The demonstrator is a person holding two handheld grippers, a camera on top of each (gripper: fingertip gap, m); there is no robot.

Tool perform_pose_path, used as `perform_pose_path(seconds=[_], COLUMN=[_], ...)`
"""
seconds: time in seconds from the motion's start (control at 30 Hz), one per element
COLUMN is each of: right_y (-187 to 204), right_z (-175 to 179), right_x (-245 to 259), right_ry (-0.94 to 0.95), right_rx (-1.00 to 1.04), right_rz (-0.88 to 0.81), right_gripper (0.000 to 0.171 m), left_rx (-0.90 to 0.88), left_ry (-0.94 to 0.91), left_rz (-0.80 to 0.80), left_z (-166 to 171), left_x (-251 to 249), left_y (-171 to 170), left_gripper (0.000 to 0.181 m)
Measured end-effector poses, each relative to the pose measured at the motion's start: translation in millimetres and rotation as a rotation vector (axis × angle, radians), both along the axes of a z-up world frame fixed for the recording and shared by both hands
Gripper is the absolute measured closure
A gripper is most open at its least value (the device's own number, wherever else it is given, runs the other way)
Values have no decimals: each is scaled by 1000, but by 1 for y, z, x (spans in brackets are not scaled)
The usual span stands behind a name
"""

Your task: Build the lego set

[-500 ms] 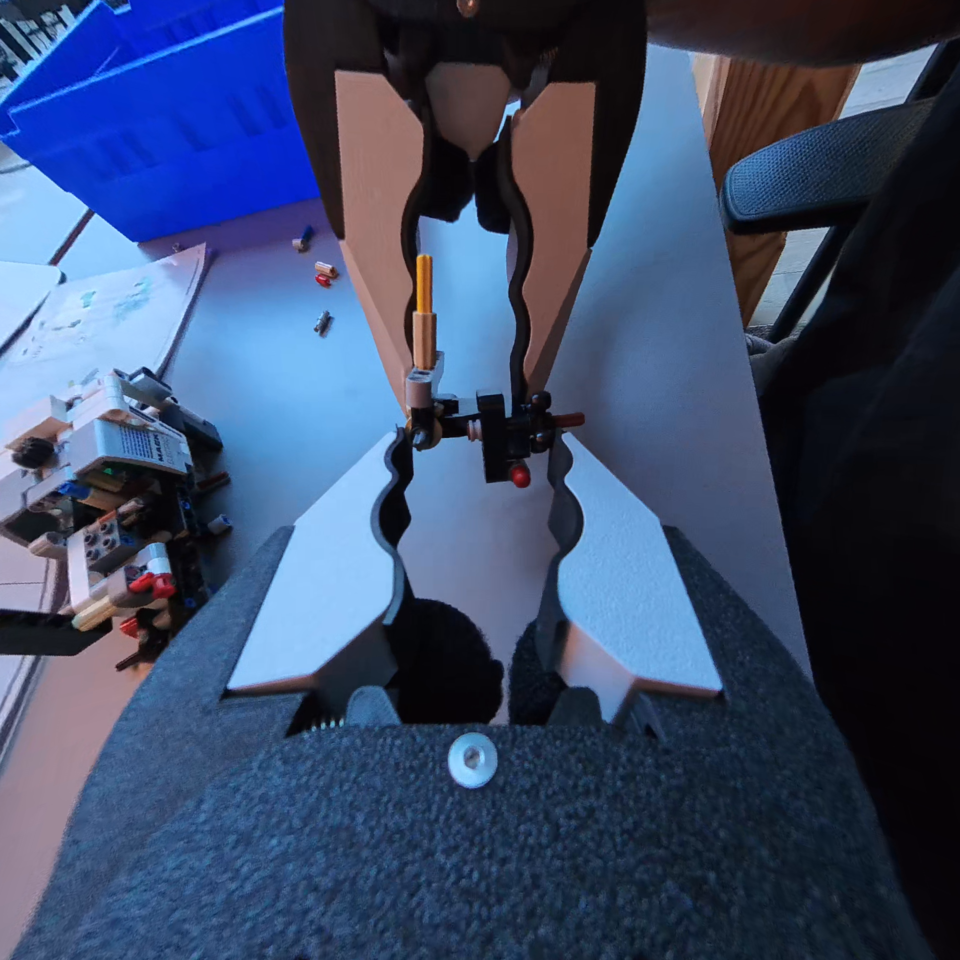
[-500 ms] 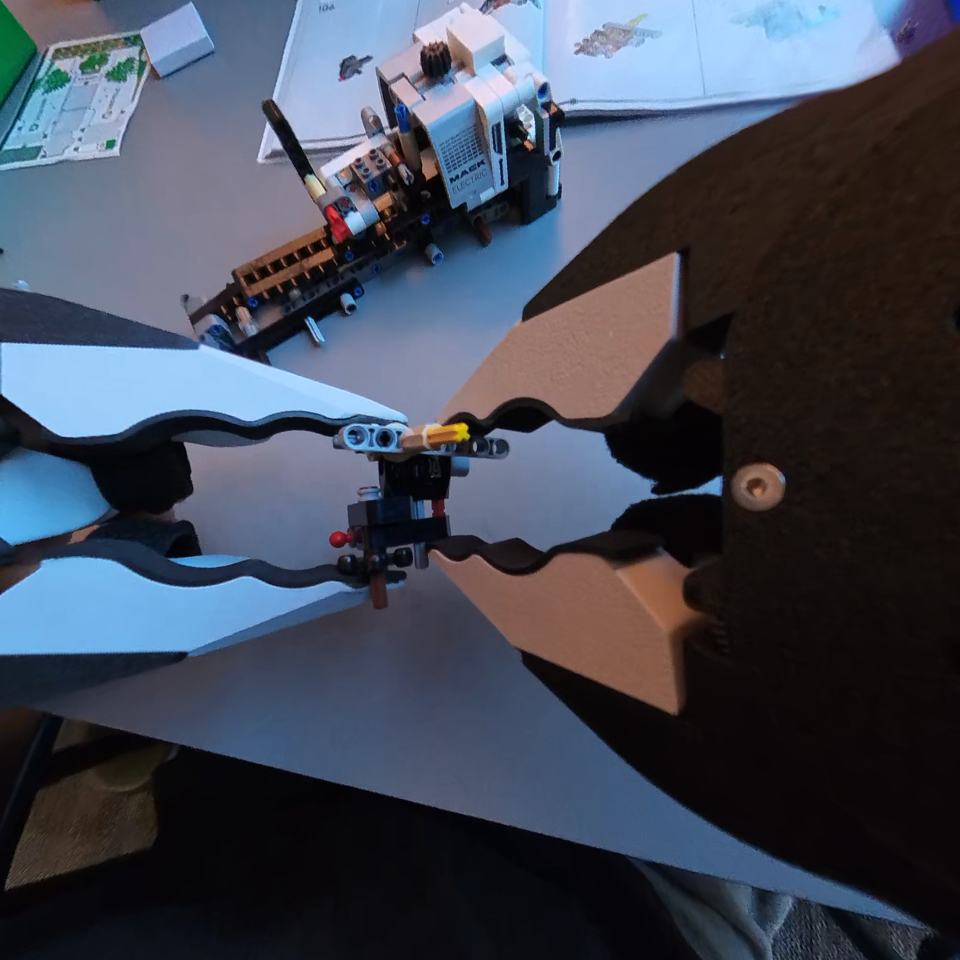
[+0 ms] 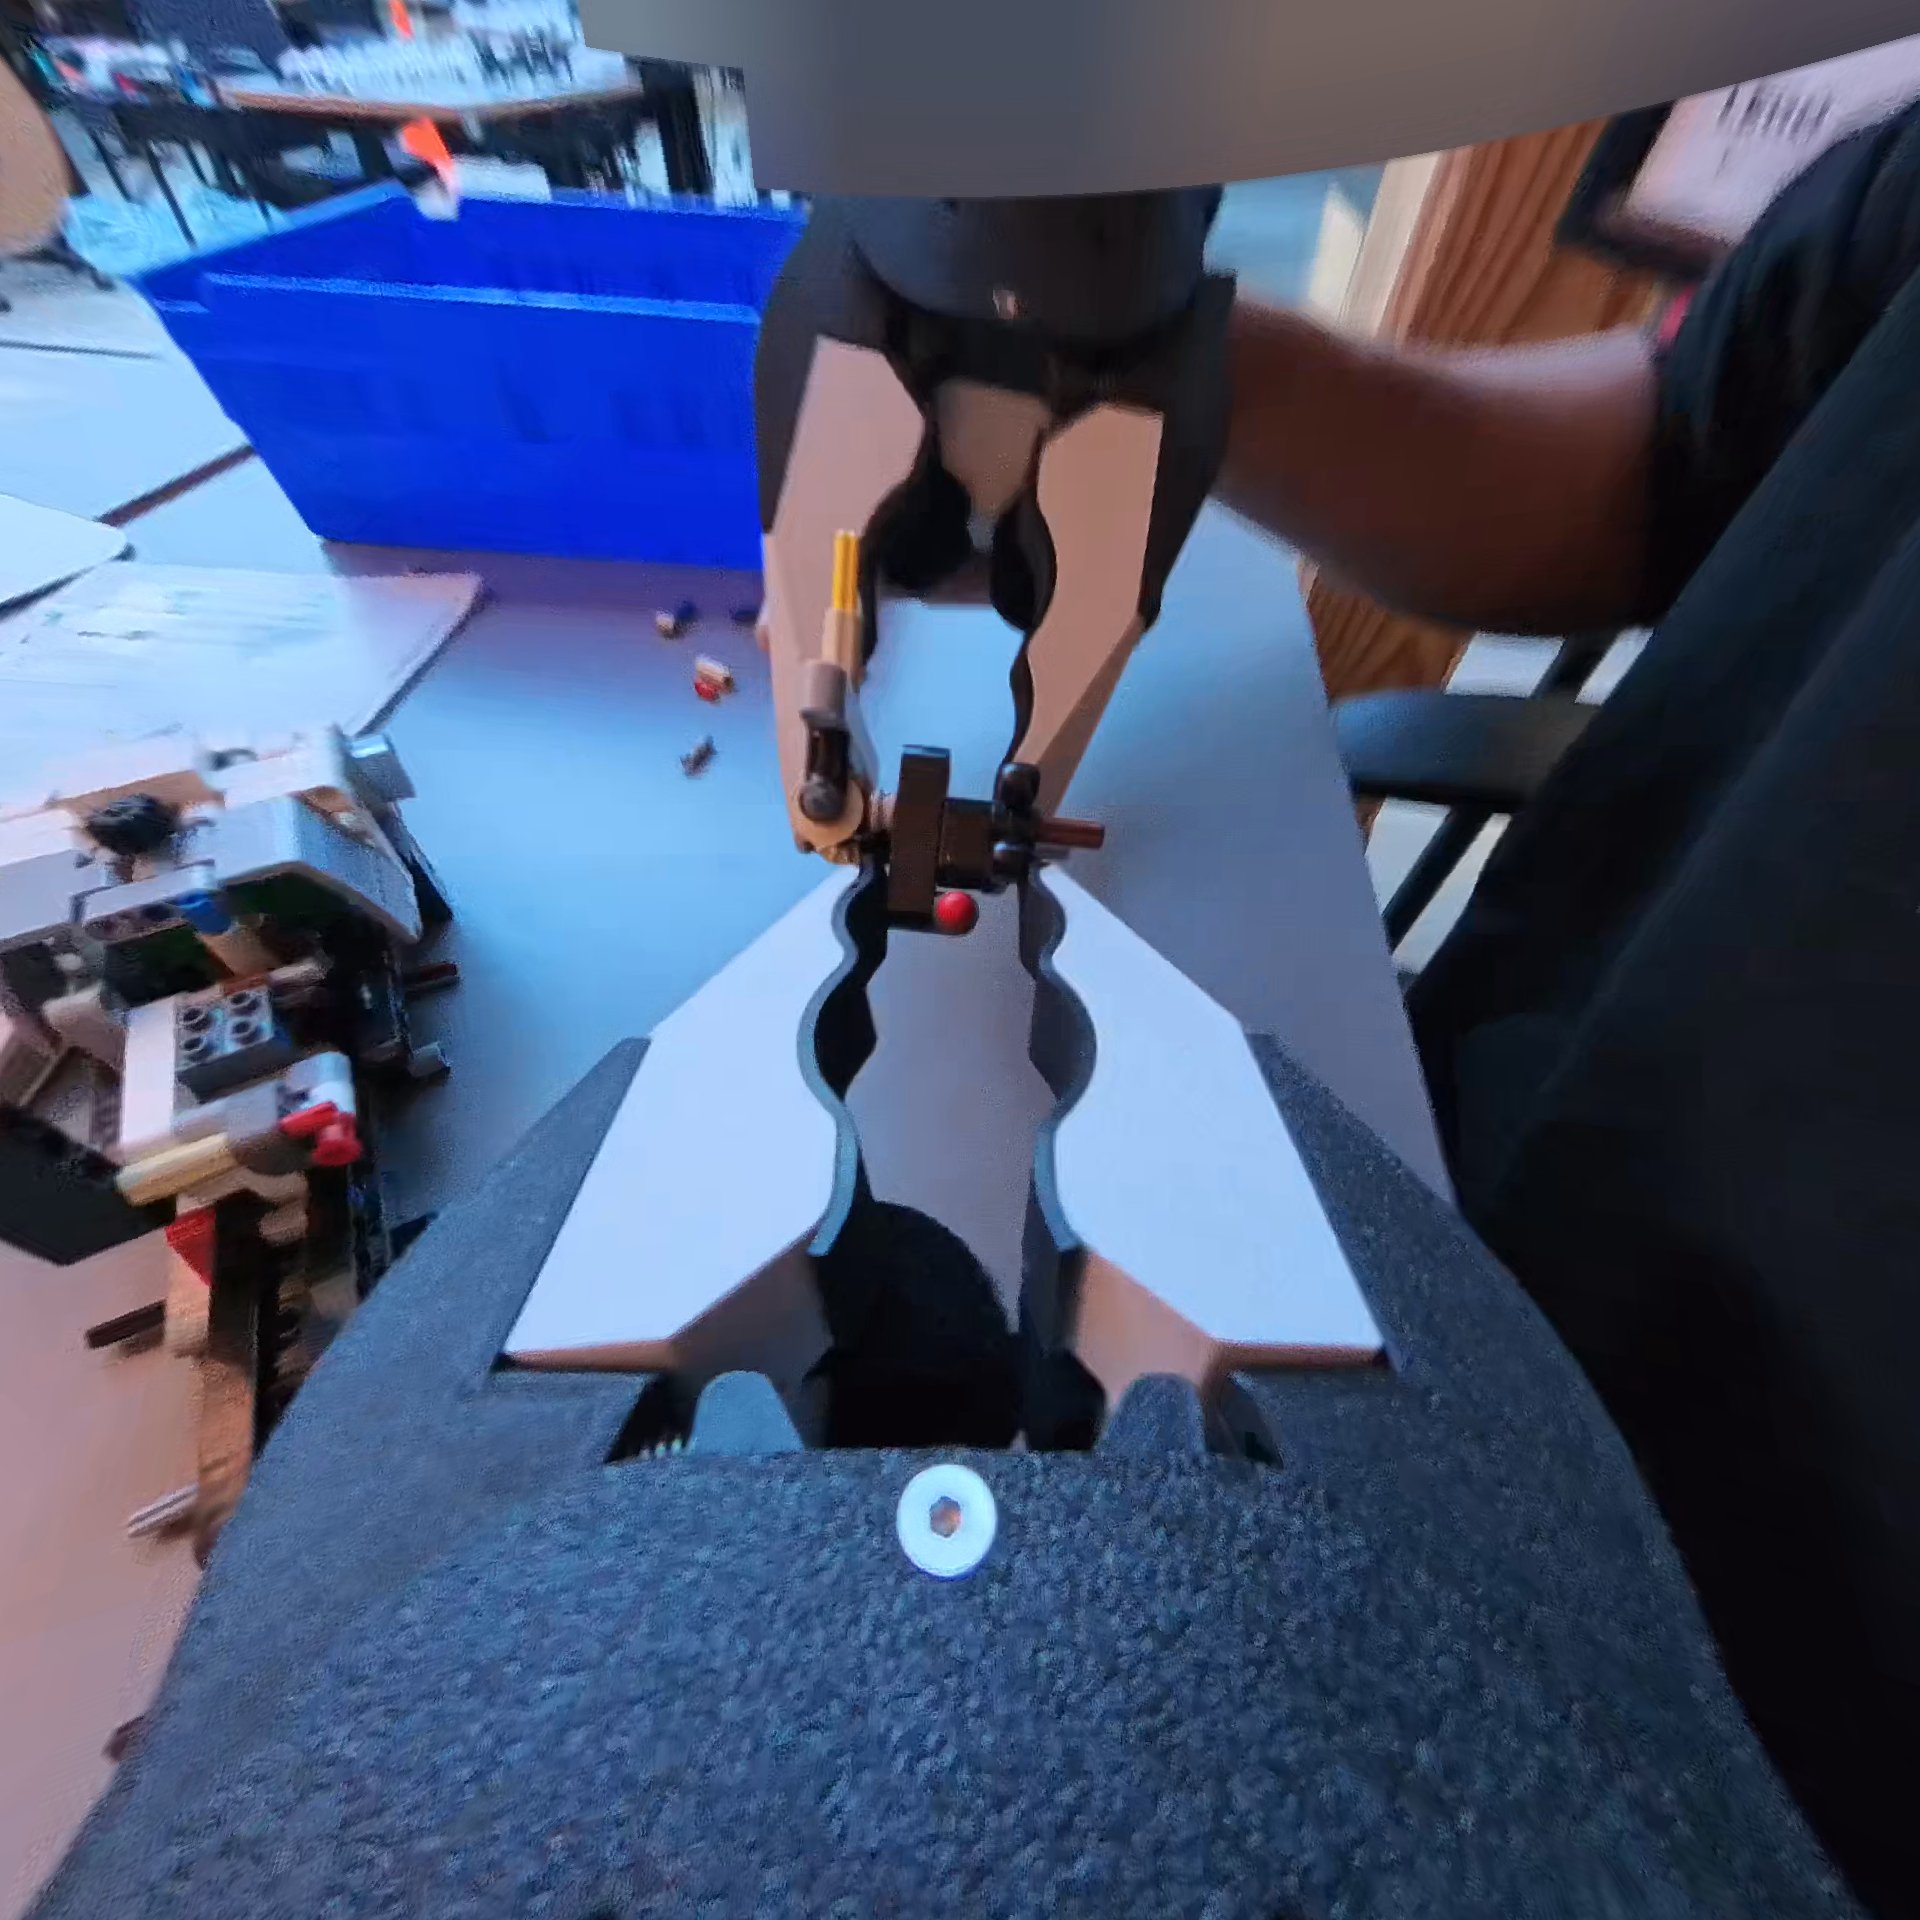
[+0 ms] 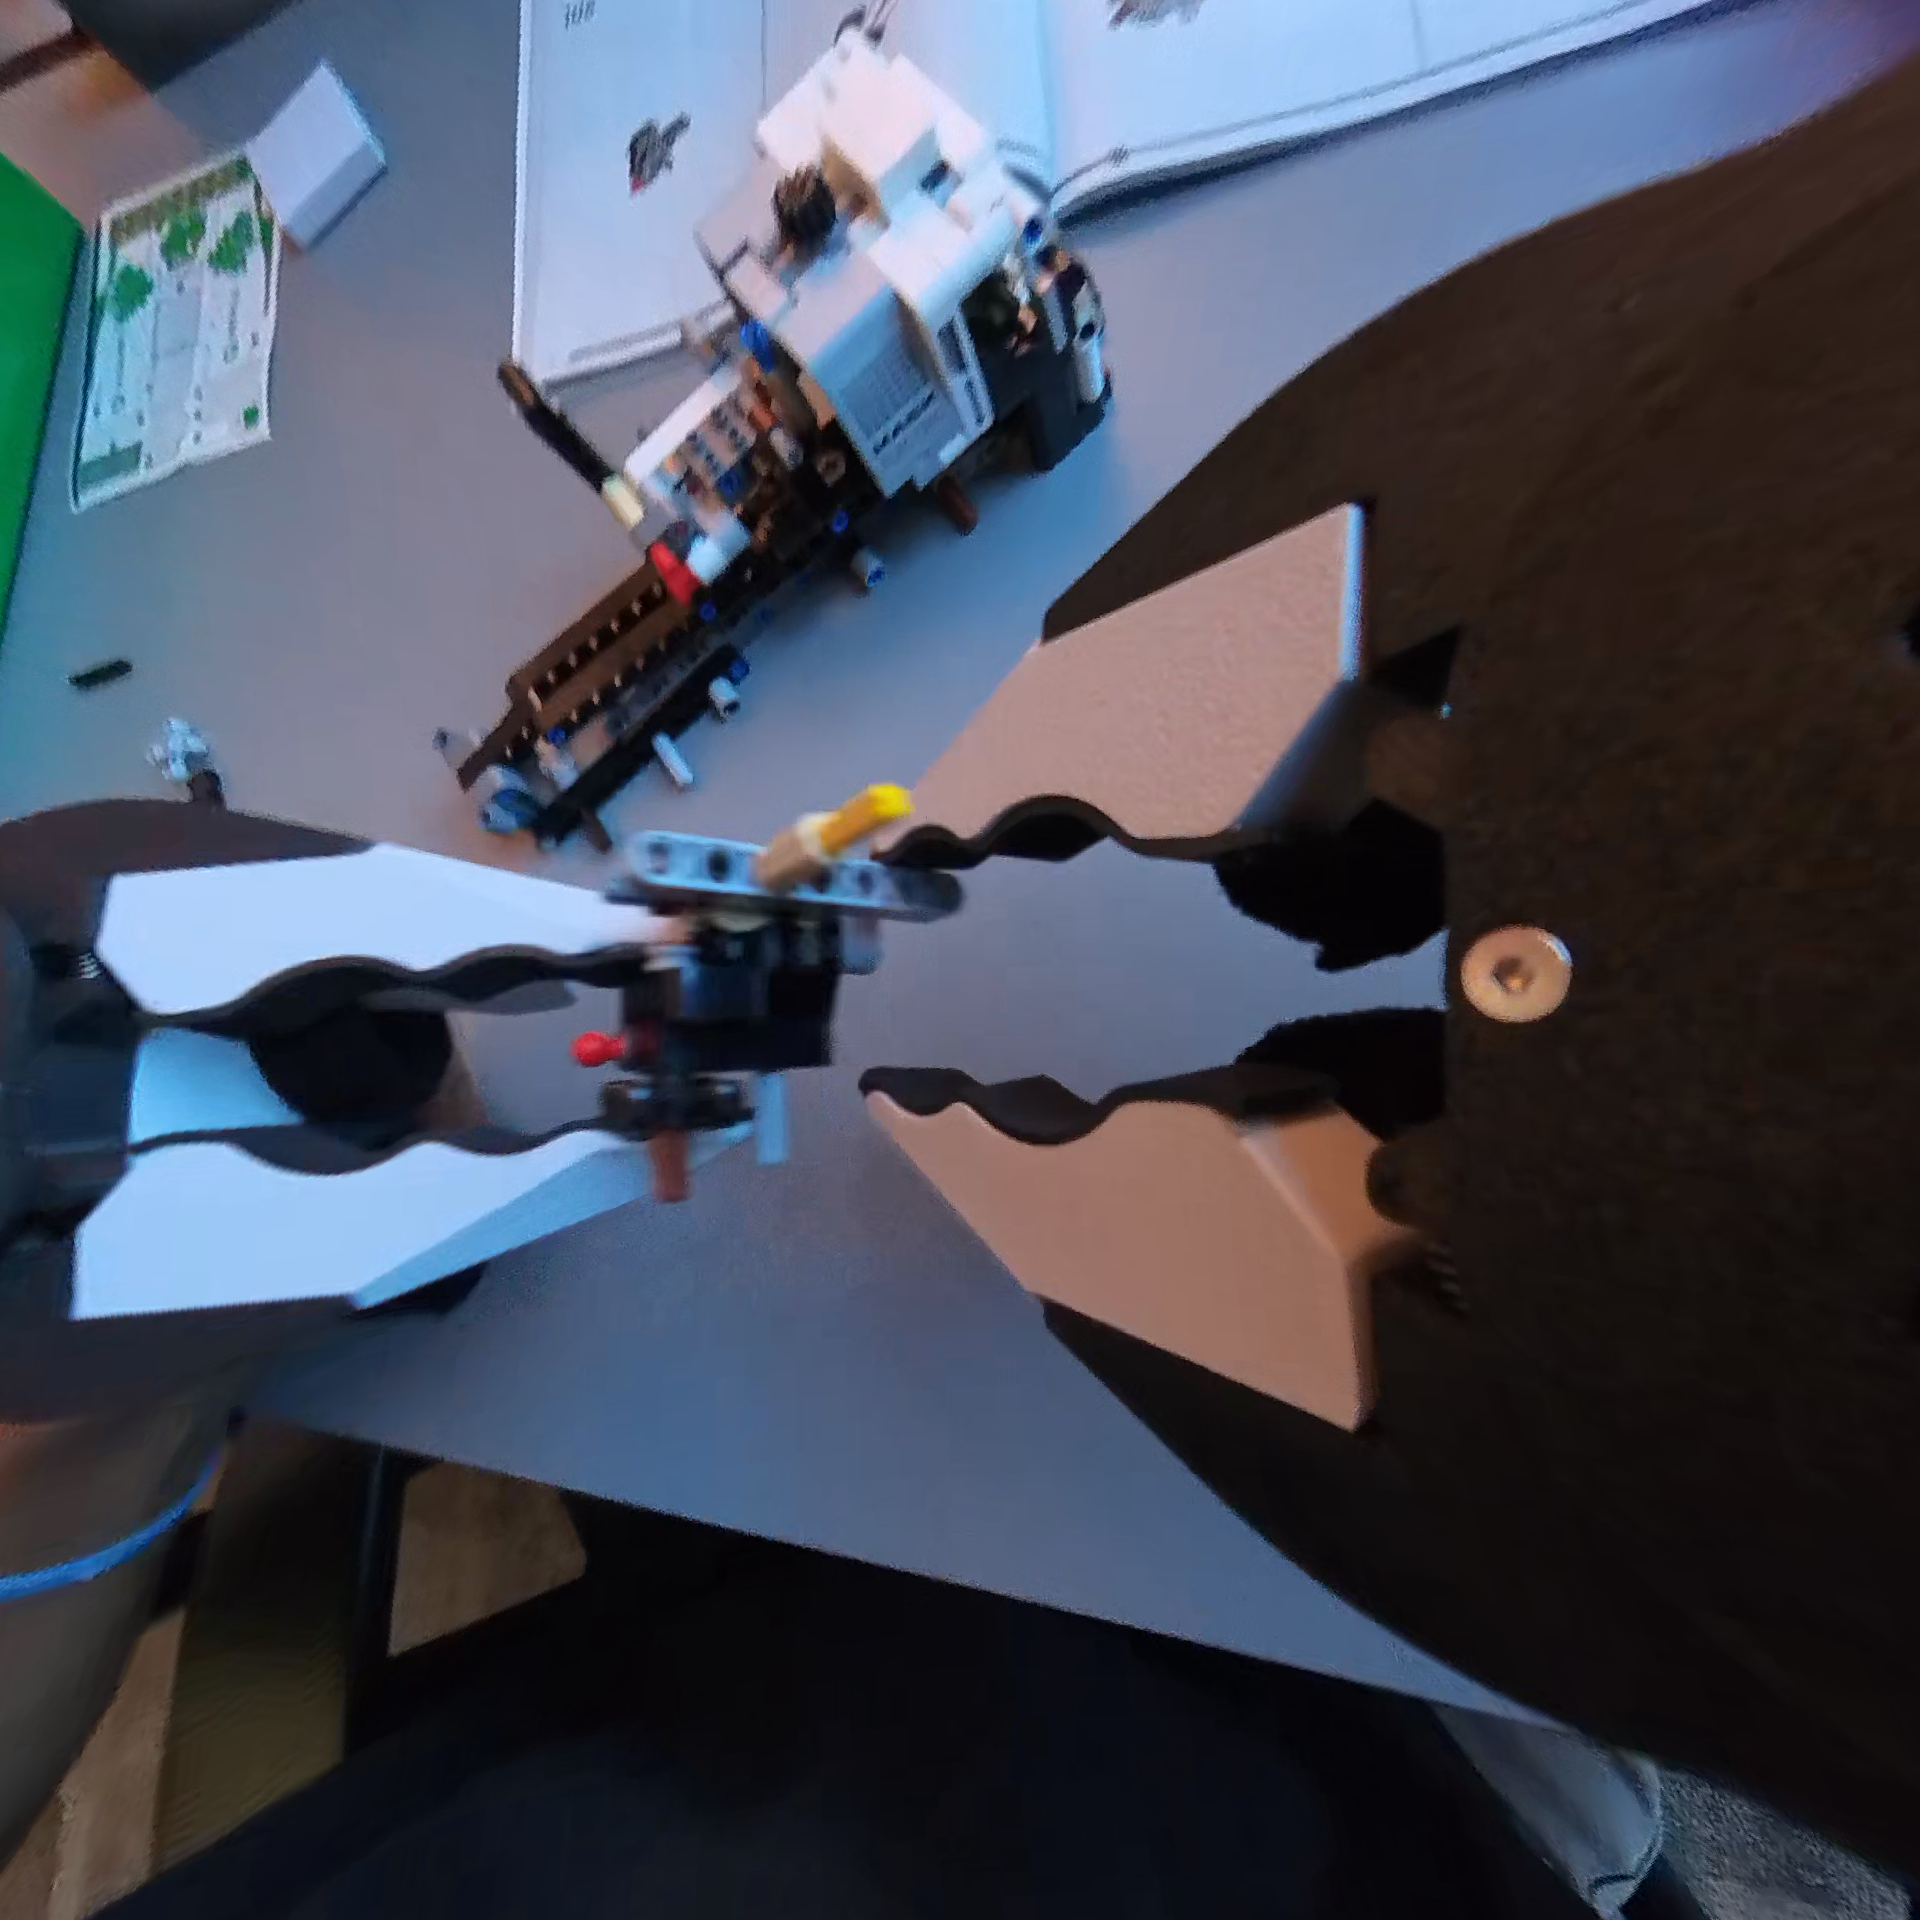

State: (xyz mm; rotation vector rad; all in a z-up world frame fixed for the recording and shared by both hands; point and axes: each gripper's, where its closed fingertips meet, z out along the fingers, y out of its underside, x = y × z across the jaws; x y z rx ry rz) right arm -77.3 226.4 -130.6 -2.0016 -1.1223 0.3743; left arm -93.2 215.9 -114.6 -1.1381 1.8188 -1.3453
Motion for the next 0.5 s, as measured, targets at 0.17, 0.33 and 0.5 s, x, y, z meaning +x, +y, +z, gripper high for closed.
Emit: perform_pose_path(seconds=[0.17,0.33,0.5], right_y=[3,11,10], right_z=[17,29,53], right_x=[0,-1,-5], right_ry=[154,351,709], right_rx=[9,9,-70], right_rz=[-35,-89,-103], right_gripper=[135,134,140], left_rx=[-201,-402,-619], left_ry=[-63,-63,-59], left_rz=[-5,-20,-62], left_z=[24,35,43], left_x=[-2,-2,-5], left_y=[8,11,9], left_gripper=[158,158,159])
